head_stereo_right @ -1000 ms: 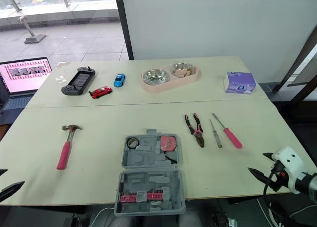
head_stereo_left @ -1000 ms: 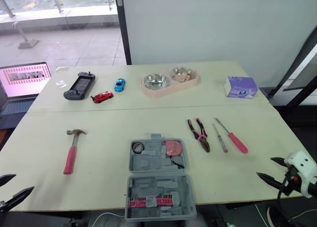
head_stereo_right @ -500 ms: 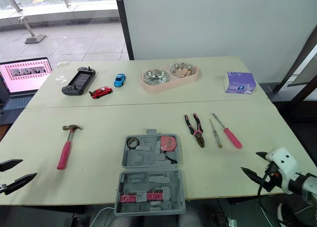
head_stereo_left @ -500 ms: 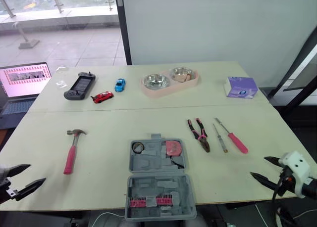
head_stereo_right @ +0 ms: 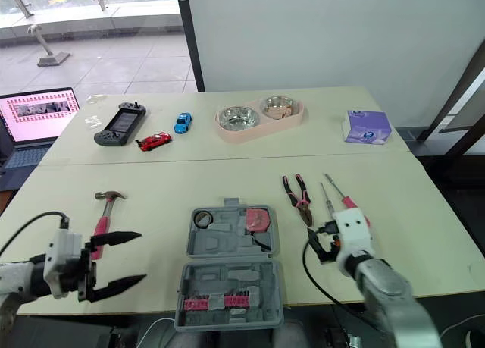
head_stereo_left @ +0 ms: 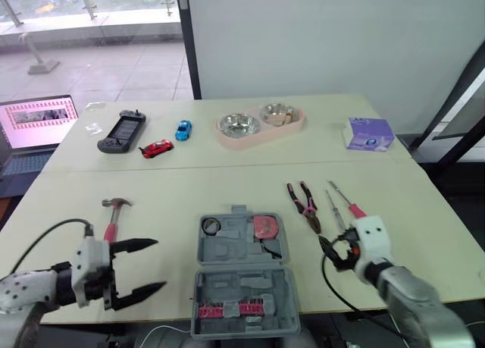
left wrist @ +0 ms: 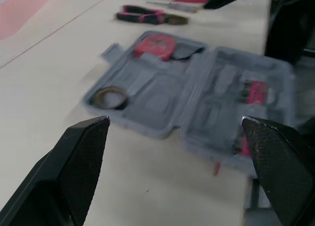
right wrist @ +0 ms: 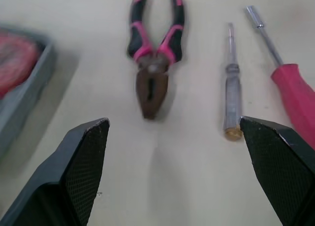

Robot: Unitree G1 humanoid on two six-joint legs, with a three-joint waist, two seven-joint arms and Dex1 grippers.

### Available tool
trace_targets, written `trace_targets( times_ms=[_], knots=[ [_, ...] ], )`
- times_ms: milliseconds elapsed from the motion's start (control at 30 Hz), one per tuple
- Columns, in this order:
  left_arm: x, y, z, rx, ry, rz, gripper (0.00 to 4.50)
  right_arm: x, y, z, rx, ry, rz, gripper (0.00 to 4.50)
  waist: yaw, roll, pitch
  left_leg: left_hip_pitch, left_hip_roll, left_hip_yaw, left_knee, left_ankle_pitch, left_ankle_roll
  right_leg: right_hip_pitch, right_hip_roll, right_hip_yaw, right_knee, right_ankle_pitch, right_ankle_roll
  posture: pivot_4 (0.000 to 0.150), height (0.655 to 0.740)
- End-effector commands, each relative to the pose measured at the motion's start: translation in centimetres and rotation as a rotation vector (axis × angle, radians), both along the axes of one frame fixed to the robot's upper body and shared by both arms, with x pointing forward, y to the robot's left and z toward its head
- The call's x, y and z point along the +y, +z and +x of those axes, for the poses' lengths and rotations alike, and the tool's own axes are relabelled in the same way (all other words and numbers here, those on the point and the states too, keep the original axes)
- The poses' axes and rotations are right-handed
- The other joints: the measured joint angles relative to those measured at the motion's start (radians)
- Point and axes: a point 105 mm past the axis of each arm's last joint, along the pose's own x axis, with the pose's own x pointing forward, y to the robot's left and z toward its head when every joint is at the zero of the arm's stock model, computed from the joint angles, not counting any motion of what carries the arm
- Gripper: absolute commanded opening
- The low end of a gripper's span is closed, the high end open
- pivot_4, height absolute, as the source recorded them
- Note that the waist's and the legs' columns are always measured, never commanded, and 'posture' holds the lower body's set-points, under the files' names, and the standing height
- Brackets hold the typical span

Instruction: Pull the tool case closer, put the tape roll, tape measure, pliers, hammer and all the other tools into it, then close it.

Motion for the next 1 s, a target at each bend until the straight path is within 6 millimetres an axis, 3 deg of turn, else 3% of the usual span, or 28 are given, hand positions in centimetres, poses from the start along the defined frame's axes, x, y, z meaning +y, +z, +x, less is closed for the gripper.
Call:
trace_targets(
  times_ms=[33,167,400,567,667,833,1000],
  knots=[
    [-1.0,0.5,-0.7,0.023,-0.067,-0.006,4.50,1.2,0.3,1.8,-0.045,-0.053,0.003,4.44,0.000,0.001,0.000,0.000,0.000,0.000,0.000,0.000,0.000,0.000,0.000,0.000,0.000,0.000,0.000,0.150,0.7360],
    [-1.9,0.1,-1.0,0.032,-0.114,0.016,4.50,1.7,-0.7,3.7,-0.031,-0.078,-0.022,4.44,0.004,0.001,0.000,-0.001,0.000,0.000,0.000,0.000,0.000,0.000,0.000,0.000,0.000,0.000,0.000,0.150,0.7360],
    [-2.2,-0.3,-0.7,0.028,-0.106,0.031,4.50,0.8,-2.4,5.1,0.016,-0.127,-0.013,4.44,-0.004,0.001,0.000,0.000,0.000,-0.001,0.000,0.000,0.000,0.000,0.001,0.000,0.001,0.000,0.000,0.150,0.7360],
    [-2.3,-0.4,-0.7,0.035,-0.103,0.034,4.50,1.5,-3.1,6.0,0.032,-0.088,0.026,4.44,-0.005,0.001,0.000,0.001,0.000,0.000,0.000,0.000,0.000,0.000,0.001,0.000,0.001,0.001,0.001,0.150,0.7360],
    [-2.2,-0.6,-0.8,0.047,-0.098,0.038,4.50,1.6,-4.1,6.2,0.060,-0.090,0.025,3.61,-0.006,0.001,0.000,0.001,0.000,0.000,0.000,0.000,0.000,0.000,0.001,0.000,0.001,0.001,0.001,0.150,0.7360],
    [-2.1,-0.6,-0.8,0.047,-0.090,0.039,4.50,1.9,-3.9,6.3,0.036,-0.076,0.039,1.09,-0.004,0.001,0.000,0.001,0.000,0.000,0.000,0.000,0.000,0.000,0.001,0.000,0.001,0.001,0.001,0.150,0.7360],
    [-1.9,-0.6,-0.7,0.049,-0.081,0.043,4.50,1.9,-3.2,6.5,-0.002,-0.056,0.018,0.99,-0.005,0.001,0.000,0.001,0.000,0.000,0.000,0.000,0.000,0.000,0.001,0.000,0.001,0.001,0.001,0.150,0.7360]
  ],
)
